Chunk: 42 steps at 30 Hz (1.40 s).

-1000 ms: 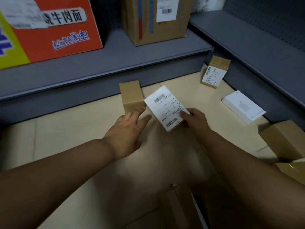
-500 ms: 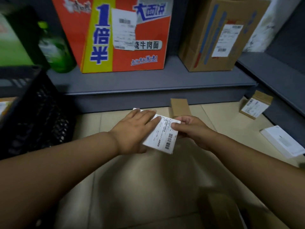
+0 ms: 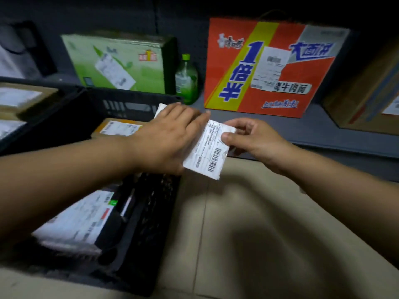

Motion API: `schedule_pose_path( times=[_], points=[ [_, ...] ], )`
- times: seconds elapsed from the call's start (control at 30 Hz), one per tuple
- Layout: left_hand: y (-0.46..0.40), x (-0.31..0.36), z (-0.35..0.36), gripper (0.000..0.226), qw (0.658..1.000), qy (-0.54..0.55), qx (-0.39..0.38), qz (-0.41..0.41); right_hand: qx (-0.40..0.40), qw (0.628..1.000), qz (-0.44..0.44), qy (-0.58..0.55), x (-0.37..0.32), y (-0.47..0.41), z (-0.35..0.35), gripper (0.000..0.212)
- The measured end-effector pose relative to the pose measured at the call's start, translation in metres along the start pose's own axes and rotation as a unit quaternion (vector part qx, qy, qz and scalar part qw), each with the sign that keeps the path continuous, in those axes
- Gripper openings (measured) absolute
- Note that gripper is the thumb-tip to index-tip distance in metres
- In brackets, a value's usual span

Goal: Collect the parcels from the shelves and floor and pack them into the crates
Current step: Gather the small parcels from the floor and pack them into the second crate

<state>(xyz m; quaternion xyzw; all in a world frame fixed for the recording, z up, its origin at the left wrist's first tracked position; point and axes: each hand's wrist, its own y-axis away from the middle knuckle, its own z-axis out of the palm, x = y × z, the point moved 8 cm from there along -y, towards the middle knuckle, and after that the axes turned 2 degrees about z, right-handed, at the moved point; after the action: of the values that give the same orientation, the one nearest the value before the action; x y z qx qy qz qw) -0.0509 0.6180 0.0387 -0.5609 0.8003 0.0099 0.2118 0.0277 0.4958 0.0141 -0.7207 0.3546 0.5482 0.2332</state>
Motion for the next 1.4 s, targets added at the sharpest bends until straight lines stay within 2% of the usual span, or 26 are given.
schedule_pose_path(
  times=[0.1,0.27,0.4,0.57,0.63,0.73,0.9,1.2,1.4],
  points=[
    [0.042,-0.049,0.000,0.115,0.998,0.003,-0.037,-0.041,-0.059,0.997,-0.035,0.040,-0.029,-0.023,0.056,0.020],
    [0.125,-0.106,0.036,0.115,0.982,0.074,-0.111,-0.133,-0.104,0.976,-0.047,0.186,-0.045,-0.048,0.126,0.048],
    [0.179,-0.116,0.085,0.111,0.965,0.082,-0.198,-0.148,-0.113,0.966,-0.065,0.225,-0.046,-0.060,0.165,0.046],
    [0.225,-0.111,0.140,0.093,0.933,0.055,-0.325,-0.140,-0.104,0.922,-0.106,0.358,-0.041,-0.074,0.198,0.040],
    [0.231,-0.110,0.153,0.102,0.918,0.018,-0.372,-0.133,-0.105,0.904,-0.112,0.399,-0.034,-0.075,0.206,0.039],
    [0.228,-0.112,0.156,0.116,0.898,0.021,-0.418,-0.135,-0.071,0.864,-0.146,0.476,-0.027,-0.073,0.212,0.037],
    [0.240,-0.111,0.158,0.117,0.880,0.018,-0.454,-0.140,-0.013,0.876,-0.167,0.453,-0.029,-0.072,0.207,0.026],
    [0.256,-0.115,0.175,0.126,0.835,0.007,-0.521,-0.180,-0.019,0.879,-0.174,0.443,-0.029,-0.069,0.208,0.022],
    [0.266,-0.110,0.180,0.112,0.822,0.031,-0.537,-0.188,-0.029,0.885,-0.170,0.433,-0.028,-0.066,0.207,0.022]
  ],
)
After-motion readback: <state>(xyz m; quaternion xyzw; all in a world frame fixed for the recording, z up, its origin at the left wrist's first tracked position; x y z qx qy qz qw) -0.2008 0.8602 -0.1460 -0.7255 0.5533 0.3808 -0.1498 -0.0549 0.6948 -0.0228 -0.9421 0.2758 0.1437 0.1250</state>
